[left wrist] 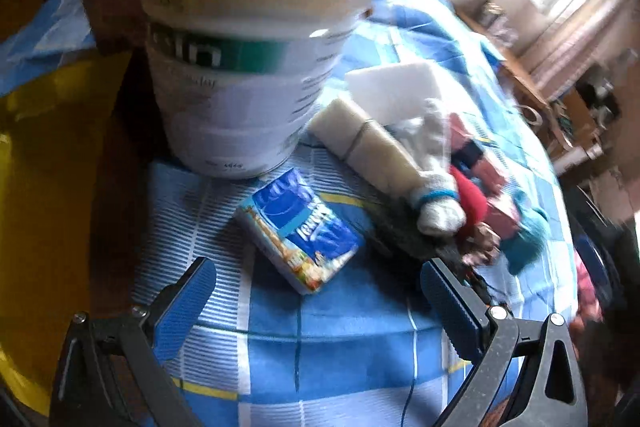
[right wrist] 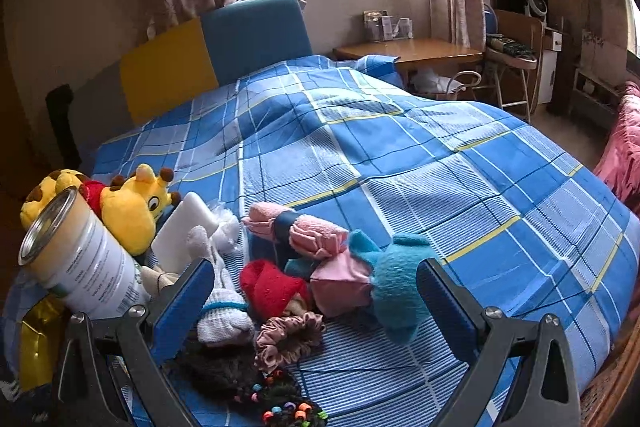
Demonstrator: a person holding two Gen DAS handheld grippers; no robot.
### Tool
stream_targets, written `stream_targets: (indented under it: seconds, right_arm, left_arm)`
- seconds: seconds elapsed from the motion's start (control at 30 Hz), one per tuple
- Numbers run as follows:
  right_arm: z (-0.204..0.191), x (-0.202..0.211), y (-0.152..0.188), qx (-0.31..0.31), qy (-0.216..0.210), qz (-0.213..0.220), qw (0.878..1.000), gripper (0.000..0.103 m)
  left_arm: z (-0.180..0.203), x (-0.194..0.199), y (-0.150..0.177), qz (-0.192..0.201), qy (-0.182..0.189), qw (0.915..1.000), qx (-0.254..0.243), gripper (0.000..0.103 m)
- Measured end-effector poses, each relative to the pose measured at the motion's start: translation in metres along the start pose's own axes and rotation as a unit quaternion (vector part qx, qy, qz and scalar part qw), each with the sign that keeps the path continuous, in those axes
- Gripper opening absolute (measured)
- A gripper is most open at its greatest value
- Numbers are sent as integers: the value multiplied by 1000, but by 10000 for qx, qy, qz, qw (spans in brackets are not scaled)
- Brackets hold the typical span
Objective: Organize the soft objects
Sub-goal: 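Reach the left tool to the blue tissue pack and close on it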
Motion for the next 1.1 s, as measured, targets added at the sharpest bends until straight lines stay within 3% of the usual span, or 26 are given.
stream_targets:
  seconds: [0.1, 0.17, 0.33, 0.57, 0.67, 0.7, 0.73, 0.83, 1.0, 1.1]
  right_arm:
    - [-2, -2, 1, 6, -83, -70, 9999, 103]
    - [-3, -2, 1, 20, -120, -89, 9999, 103]
    - [-5, -3, 3, 30, -212, -139, 9997, 103]
    - [-3, -5, 3, -47, -277, -211, 9994, 103]
    - [1, -6, 2, -223, -358, -230, 9988, 103]
    - [3, -6, 2, -299, -393, -255, 9985, 102]
    - [5, -7, 2, -410, -480, -289, 9976, 102]
    - [10, -12, 3, -675, -685, -497, 9941, 97]
    - [10, -17, 6, -732, -806, -677, 9917, 80]
    - [7, -21, 9, -731, -965, -847, 9890, 70]
  left_arm:
    - [-6, -14, -5, -117, -163, 9992, 331, 99]
    - [-10, -18, -6, -137, -151, 9980, 601, 90]
    - [-24, -28, -5, -176, -155, 9909, 1324, 90]
    - [-23, -34, -8, -121, -363, 9895, 1392, 91]
    - [-19, -38, -8, -111, -525, 9928, 1073, 90]
    - [-17, -37, -8, -97, -578, 9942, 905, 86]
    - [-16, -33, -6, -19, -604, 9954, 739, 68]
    - [-18, -24, 2, 64, -443, 9979, 469, 58]
    - [-16, -9, 28, 94, -279, 9996, 25, 54]
    - [-11, -3, 45, 84, -204, 9986, -482, 53]
Point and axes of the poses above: each gripper's, at about its wrist camera, not at the fingertips, and x roughly against the way its jaws point, z to its right, y to its underside, the point moved 5 cm from there along -x, roughly the way its jaws point, and after that the axes turned 6 degrees about -x, right-handed, at the moved point
